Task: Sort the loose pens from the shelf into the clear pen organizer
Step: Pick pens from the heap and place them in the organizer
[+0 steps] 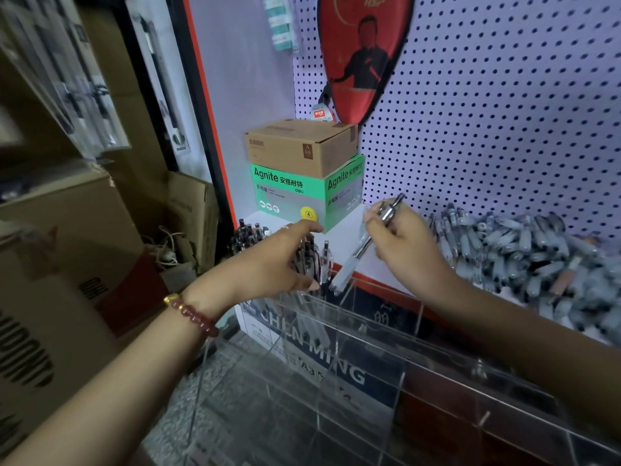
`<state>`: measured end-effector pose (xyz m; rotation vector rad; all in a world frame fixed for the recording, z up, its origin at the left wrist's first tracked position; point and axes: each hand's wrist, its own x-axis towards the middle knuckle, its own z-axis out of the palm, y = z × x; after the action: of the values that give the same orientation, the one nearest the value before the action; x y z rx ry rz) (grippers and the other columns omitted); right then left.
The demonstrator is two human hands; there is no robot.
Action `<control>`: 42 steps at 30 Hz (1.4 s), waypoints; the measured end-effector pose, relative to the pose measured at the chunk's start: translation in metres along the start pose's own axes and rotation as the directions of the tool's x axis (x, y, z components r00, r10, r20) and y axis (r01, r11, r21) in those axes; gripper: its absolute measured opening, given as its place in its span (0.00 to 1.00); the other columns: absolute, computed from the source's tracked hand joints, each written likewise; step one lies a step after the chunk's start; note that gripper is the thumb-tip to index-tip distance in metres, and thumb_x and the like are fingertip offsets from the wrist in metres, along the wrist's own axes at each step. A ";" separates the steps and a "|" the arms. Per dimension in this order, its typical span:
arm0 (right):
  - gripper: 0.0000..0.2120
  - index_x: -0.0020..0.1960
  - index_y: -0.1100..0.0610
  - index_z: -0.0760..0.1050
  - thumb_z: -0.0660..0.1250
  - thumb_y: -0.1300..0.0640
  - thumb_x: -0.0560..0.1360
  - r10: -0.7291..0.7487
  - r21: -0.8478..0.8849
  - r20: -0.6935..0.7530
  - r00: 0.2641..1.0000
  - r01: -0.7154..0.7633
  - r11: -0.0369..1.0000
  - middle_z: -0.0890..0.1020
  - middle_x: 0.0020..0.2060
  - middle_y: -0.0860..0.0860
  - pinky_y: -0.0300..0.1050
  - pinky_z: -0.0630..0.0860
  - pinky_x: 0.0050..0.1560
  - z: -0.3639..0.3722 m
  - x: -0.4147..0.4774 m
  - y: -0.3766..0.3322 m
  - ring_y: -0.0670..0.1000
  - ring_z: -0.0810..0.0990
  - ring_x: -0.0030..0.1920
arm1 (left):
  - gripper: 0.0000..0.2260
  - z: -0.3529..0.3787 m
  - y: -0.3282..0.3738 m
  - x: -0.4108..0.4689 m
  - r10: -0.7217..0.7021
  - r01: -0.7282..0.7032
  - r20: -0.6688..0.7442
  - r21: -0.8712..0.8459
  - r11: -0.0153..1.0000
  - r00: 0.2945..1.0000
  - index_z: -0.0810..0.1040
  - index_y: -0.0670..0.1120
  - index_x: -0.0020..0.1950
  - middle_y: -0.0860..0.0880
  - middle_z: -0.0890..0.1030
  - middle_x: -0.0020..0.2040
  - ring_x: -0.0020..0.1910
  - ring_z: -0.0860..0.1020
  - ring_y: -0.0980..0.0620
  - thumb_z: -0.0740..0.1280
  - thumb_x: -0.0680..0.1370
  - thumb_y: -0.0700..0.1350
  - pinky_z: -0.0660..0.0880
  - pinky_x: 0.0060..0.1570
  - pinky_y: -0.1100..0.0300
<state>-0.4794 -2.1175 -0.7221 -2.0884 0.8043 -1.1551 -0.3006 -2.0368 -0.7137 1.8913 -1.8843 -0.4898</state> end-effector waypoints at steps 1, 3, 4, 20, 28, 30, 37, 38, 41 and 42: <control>0.14 0.37 0.52 0.64 0.58 0.55 0.81 -0.009 -0.032 0.037 0.999 0.010 0.999 0.67 0.28 0.46 0.44 0.65 0.34 0.003 -0.003 0.000 0.44 0.66 0.28 | 0.34 0.001 -0.002 0.002 -0.009 0.010 0.007 -0.012 1.000 1.000 0.59 0.55 0.73 0.50 0.64 0.72 0.68 0.65 0.53 0.73 0.74 0.42 0.64 0.63 0.60; 0.11 0.40 0.54 0.67 0.59 0.52 0.80 -0.023 -0.119 0.103 0.994 0.035 0.992 0.70 0.30 0.49 0.49 0.69 0.33 0.009 -0.009 -0.001 0.46 0.68 0.29 | 0.34 0.005 -0.002 0.006 -0.012 0.012 0.021 0.000 1.000 1.000 0.59 0.54 0.74 0.50 0.65 0.72 0.68 0.65 0.52 0.73 0.74 0.43 0.63 0.62 0.62; 0.11 0.41 0.55 0.68 0.59 0.50 0.80 -0.019 -0.168 0.133 0.991 0.042 0.985 0.72 0.30 0.51 0.51 0.70 0.34 0.012 -0.012 -0.002 0.48 0.69 0.29 | 0.33 0.006 -0.002 0.007 -0.008 0.008 0.021 0.009 1.000 1.000 0.59 0.54 0.74 0.49 0.66 0.70 0.67 0.66 0.52 0.73 0.74 0.43 0.64 0.61 0.62; 0.13 0.53 0.53 0.66 0.67 0.50 0.76 0.044 -0.152 0.376 0.926 0.015 0.988 0.69 0.30 0.46 0.39 0.62 0.33 0.023 -0.024 0.008 0.42 0.67 0.29 | 0.06 0.027 0.001 0.015 0.092 -0.133 -0.284 -0.130 0.982 0.955 0.75 0.44 0.46 0.47 0.75 0.43 0.41 0.73 0.51 0.67 0.75 0.35 0.67 0.41 0.58; 0.24 0.62 0.51 0.66 0.73 0.48 0.71 0.034 -0.117 0.392 0.919 0.014 0.993 0.78 0.35 0.48 0.37 0.67 0.38 0.023 -0.026 0.009 0.40 0.72 0.31 | 0.09 0.024 0.002 0.009 0.013 -0.084 -0.276 -0.246 0.966 0.961 0.71 0.45 0.43 0.51 0.69 0.33 0.28 0.66 0.56 0.63 0.73 0.31 0.61 0.31 0.59; 0.22 0.62 0.53 0.68 0.72 0.49 0.72 0.036 -0.163 0.378 0.925 0.029 0.986 0.79 0.35 0.48 0.38 0.66 0.40 0.024 -0.026 0.009 0.40 0.73 0.31 | 0.10 0.023 0.001 0.006 -0.002 -0.071 -0.266 -0.266 0.961 0.964 0.71 0.46 0.42 0.50 0.70 0.33 0.26 0.65 0.57 0.63 0.74 0.31 0.61 0.30 0.60; 0.17 0.60 0.51 0.75 0.67 0.44 0.75 0.003 -0.371 0.372 0.928 0.146 0.917 0.83 0.40 0.45 0.45 0.64 0.52 0.027 -0.024 0.008 0.44 0.76 0.43 | 0.13 0.016 0.002 -0.003 -0.039 -0.026 -0.142 -0.430 0.902 0.989 0.71 0.47 0.57 0.52 0.71 0.46 0.40 0.70 0.57 0.63 0.76 0.33 0.65 0.39 0.62; 0.16 0.59 0.51 0.75 0.66 0.44 0.75 0.004 -0.400 0.361 0.933 0.151 0.904 0.83 0.40 0.45 0.45 0.62 0.52 0.029 -0.024 0.008 0.47 0.76 0.46 | 0.12 0.018 0.002 -0.004 -0.036 -0.035 -0.156 -0.431 0.902 0.987 0.72 0.47 0.57 0.53 0.72 0.48 0.44 0.71 0.56 0.65 0.76 0.35 0.66 0.43 0.62; 0.12 0.52 0.49 0.75 0.68 0.44 0.74 0.025 -0.417 0.351 0.936 0.132 0.899 0.83 0.39 0.46 0.45 0.60 0.50 0.033 -0.021 0.005 0.48 0.76 0.46 | 0.09 0.030 -0.002 -0.003 0.017 -0.119 -0.296 -0.330 0.937 0.955 0.74 0.48 0.52 0.50 0.75 0.51 0.54 0.72 0.54 0.69 0.76 0.38 0.67 0.51 0.68; 0.11 0.51 0.50 0.75 0.68 0.45 0.74 0.039 -0.418 0.350 0.936 0.119 0.901 0.83 0.39 0.46 0.45 0.61 0.51 0.036 -0.020 0.004 0.48 0.76 0.46 | 0.10 0.034 -0.003 -0.001 0.045 -0.141 -0.341 -0.264 0.954 0.939 0.74 0.49 0.51 0.48 0.75 0.51 0.53 0.73 0.54 0.69 0.75 0.37 0.66 0.49 0.72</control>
<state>-0.4572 -2.0973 -0.7501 -2.5909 0.9042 -0.6190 -0.3158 -2.0371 -0.7439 1.5744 -1.5805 -0.3614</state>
